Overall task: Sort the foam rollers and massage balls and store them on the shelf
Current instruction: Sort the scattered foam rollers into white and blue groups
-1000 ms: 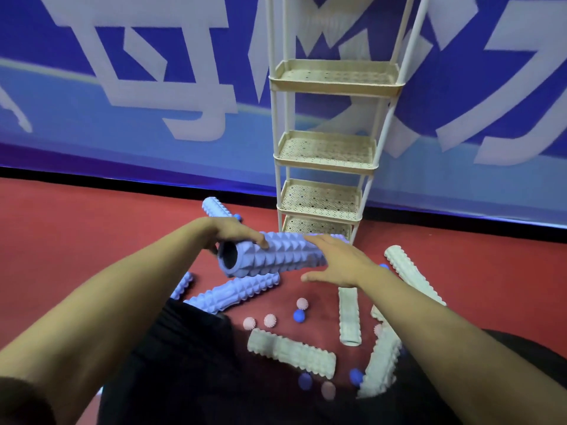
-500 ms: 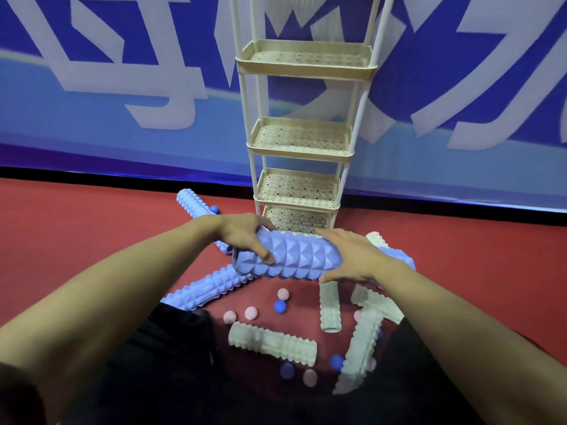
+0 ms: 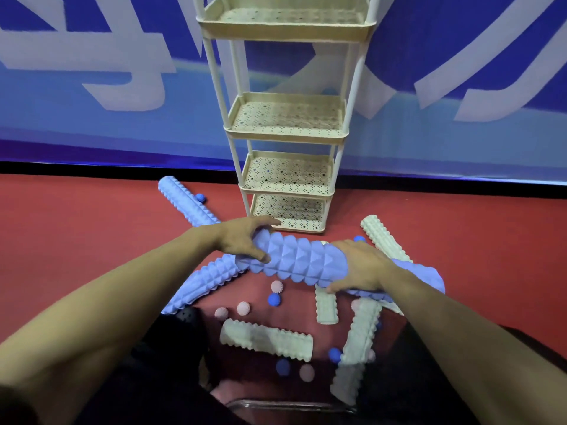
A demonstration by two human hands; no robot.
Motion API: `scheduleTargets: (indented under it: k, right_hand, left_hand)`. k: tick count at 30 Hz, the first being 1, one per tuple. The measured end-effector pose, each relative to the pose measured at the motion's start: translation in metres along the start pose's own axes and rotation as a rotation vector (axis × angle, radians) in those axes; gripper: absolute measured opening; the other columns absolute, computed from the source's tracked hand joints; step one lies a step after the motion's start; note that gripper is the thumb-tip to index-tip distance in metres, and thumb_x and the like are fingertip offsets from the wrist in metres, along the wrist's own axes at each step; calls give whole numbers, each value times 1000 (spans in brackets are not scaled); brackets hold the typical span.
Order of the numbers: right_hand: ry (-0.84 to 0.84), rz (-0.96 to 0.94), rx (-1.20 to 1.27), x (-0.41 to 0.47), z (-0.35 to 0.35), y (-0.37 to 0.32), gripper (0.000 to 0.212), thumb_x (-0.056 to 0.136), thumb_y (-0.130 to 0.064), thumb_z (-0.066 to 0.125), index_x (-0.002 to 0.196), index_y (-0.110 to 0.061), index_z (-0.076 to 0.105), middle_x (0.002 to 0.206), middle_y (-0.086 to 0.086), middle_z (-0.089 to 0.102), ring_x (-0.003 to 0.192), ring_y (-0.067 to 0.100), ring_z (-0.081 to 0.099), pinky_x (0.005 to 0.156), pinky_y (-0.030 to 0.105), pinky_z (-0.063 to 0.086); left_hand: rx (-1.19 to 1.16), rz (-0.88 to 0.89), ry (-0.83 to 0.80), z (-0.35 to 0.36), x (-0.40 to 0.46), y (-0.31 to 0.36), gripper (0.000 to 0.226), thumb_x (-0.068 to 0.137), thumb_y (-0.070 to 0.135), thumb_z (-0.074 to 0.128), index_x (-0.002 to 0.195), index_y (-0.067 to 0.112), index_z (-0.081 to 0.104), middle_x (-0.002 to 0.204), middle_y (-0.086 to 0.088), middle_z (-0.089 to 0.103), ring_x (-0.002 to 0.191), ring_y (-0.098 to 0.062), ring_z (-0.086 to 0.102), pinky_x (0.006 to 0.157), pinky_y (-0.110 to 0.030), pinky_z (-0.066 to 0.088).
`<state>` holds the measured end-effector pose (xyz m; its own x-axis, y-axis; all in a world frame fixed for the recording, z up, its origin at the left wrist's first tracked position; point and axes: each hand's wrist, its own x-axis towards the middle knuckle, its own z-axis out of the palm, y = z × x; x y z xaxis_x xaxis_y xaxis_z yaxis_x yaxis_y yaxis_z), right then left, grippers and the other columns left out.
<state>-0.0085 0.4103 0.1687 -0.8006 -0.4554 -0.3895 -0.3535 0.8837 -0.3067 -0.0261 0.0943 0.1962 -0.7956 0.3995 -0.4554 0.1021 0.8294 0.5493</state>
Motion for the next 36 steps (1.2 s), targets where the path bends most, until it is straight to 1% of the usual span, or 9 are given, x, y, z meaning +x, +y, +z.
scheduleTargets:
  k: [3, 5, 7, 11, 15, 21, 23, 27, 36]
  right_hand:
    - [13, 75, -19, 1, -7, 14, 58, 51, -76, 67, 93, -38, 51, 72, -8, 64, 63, 12, 60, 65, 30, 53]
    - [-15, 104, -43, -1, -19, 21, 44, 59, -66, 66, 86, -32, 59, 59, -3, 65, 45, 10, 58, 56, 28, 53]
    - [-91, 147, 8, -2, -34, 33, 35, 66, -58, 61, 89, -32, 65, 57, -2, 69, 41, 16, 62, 52, 32, 57]
    - [5, 300, 30, 2, -38, 99, 46, 60, -67, 67, 91, -34, 63, 71, -7, 72, 65, 21, 70, 63, 37, 59]
    - [96, 463, 36, 1, -15, 183, 96, 54, -83, 71, 132, -32, 48, 123, -5, 59, 112, 28, 59, 86, 36, 44]
    - [119, 724, 245, 7, 42, 309, 90, 43, -92, 62, 104, -25, 61, 90, -4, 73, 79, 24, 71, 73, 37, 59]
    - [128, 787, 283, 7, 60, 339, 98, 41, -94, 63, 106, -21, 64, 100, 2, 74, 88, 27, 72, 78, 40, 59]
    - [163, 883, 300, 11, 79, 379, 96, 66, -73, 77, 135, -12, 50, 133, 14, 57, 123, 38, 55, 99, 45, 46]
    - [144, 856, 125, 77, 126, 444, 92, 75, -72, 69, 132, -3, 46, 131, 19, 55, 117, 40, 52, 97, 48, 40]
  left_hand:
    - [21, -7, 90, 12, 24, -5, 89, 79, 49, 80, 149, 11, 41, 145, -6, 51, 131, -20, 50, 106, -24, 36]
    - [46, -22, 176, 23, 40, -1, 101, 75, 68, 64, 152, 9, 34, 147, -14, 46, 134, -29, 46, 110, -30, 34]
    - [21, -33, 257, 37, 64, 8, 98, 79, 65, 58, 155, 9, 29, 148, -19, 43, 135, -33, 44, 112, -35, 34]
    - [-144, -15, 300, 67, 120, 46, 89, 91, 47, 64, 158, 12, 18, 152, -18, 39, 138, -31, 41, 117, -41, 32]
    - [-190, -32, 247, 100, 187, 85, 79, 93, 54, 57, 154, 13, 28, 152, -11, 40, 138, -25, 43, 117, -39, 32]
    - [-111, -97, 103, 164, 265, 123, 71, 101, 46, 51, 158, 16, 23, 157, -14, 33, 143, -26, 37, 116, -33, 27]
    - [-109, -133, 71, 187, 283, 125, 70, 101, 49, 50, 158, 17, 23, 159, -12, 31, 144, -26, 35, 117, -34, 26]
    - [-158, -202, 12, 220, 312, 121, 67, 101, 53, 46, 156, 22, 25, 156, -10, 34, 131, -27, 50, 113, -39, 36]
    - [-221, -277, -5, 254, 363, 105, 63, 101, 52, 44, 155, 25, 28, 157, -8, 32, 126, -24, 55, 111, -45, 41]
